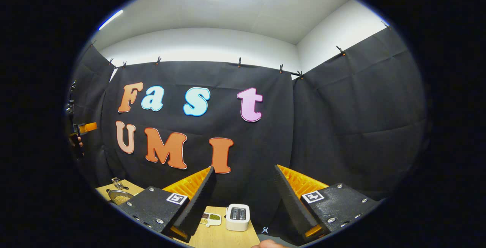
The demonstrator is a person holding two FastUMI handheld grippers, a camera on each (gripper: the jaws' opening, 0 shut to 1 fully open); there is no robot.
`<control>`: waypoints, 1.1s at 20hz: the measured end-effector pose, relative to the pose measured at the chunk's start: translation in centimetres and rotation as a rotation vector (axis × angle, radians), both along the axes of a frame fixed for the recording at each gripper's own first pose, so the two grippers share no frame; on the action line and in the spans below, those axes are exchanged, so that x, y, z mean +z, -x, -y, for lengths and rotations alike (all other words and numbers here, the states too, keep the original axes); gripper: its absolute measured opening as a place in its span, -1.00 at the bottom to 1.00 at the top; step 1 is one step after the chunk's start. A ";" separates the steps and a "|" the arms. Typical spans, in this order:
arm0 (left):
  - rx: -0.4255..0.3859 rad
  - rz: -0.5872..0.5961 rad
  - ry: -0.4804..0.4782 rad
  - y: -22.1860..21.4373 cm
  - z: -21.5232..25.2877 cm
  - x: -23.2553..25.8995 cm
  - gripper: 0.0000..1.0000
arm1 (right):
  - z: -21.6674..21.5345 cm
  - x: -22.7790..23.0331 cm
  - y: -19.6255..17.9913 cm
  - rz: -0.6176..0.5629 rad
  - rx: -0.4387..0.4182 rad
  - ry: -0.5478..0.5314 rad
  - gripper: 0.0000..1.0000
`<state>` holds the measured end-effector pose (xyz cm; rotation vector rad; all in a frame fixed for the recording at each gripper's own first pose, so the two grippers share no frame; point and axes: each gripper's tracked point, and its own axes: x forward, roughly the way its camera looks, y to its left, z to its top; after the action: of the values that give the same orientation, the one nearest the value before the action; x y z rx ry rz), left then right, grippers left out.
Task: First push the handle of the pot to place it horizontally, then grasp the pot with both hands and set it on the induction cooktop.
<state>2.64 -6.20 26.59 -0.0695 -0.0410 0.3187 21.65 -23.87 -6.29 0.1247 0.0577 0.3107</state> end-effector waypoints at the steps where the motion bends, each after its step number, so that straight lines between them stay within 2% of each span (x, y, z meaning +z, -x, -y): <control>1: -0.004 0.012 -0.007 -0.1 0.6 0.7 0.93 | 0.0 0.7 -0.1 0.013 0.002 -0.008 0.94; 3: -0.025 0.016 -0.026 -0.4 1.9 1.1 0.94 | 0.1 2.3 -0.3 0.036 0.002 -0.027 0.94; 4: -0.034 0.014 -0.036 -0.7 2.4 1.1 0.94 | 0.1 2.9 -0.2 0.047 0.005 -0.034 0.88; 7: -0.059 0.034 -0.046 -1.4 3.9 1.8 0.93 | -0.5 4.0 0.0 0.064 0.017 -0.044 0.88; 8: -0.064 0.044 -0.046 -1.5 4.1 2.0 0.93 | -0.7 4.4 -0.1 0.073 0.020 -0.043 0.94; 12: -0.076 0.052 -0.050 -2.4 4.2 1.7 0.93 | -2.0 5.4 0.0 0.100 0.030 -0.029 0.82; 15: -0.092 0.047 -0.048 -3.0 4.2 1.2 0.93 | -3.2 5.4 0.1 0.098 0.042 -0.023 0.94; 22: -0.079 0.033 -0.078 -3.5 3.1 0.4 0.94 | -5.1 5.5 0.0 0.113 0.060 -0.018 0.89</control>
<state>6.15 -9.35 26.97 0.0007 -0.0831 0.2364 21.68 -18.80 -0.75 0.1228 -0.0531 0.3774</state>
